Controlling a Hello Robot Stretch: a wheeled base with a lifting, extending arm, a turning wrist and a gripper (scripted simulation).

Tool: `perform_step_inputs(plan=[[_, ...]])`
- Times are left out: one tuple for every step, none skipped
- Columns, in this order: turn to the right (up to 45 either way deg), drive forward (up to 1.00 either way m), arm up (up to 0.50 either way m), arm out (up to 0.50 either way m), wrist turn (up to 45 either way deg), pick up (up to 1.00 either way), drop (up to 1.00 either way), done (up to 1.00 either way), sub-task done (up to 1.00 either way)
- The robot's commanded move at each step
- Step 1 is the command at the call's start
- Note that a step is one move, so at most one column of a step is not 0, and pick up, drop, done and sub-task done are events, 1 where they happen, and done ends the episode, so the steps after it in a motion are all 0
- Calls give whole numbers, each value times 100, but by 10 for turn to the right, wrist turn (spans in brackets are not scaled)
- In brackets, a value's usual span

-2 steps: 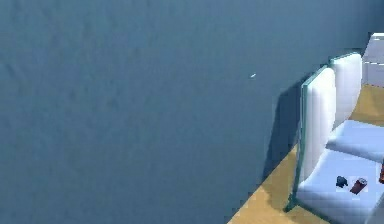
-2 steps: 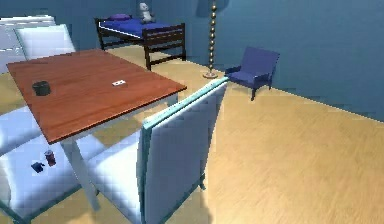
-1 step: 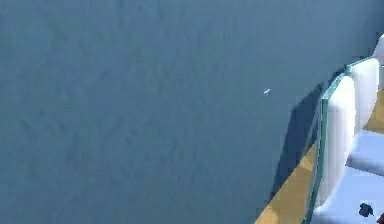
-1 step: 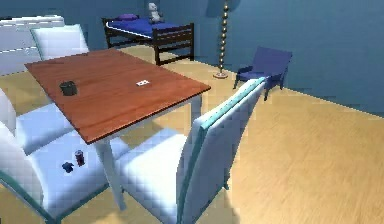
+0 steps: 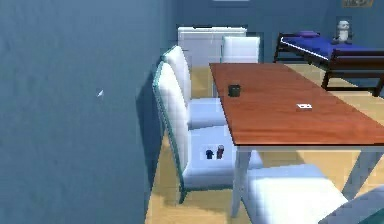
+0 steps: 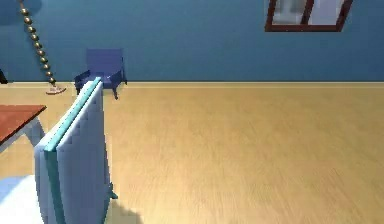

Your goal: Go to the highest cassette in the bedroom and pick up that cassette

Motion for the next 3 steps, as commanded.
perform_step_inputs(plan=[[450,0,0,0,0,0,0,0,0],[450,0,0,0,0,0,0,0,0],[30,0,0,0,0,0,0,0,0]])
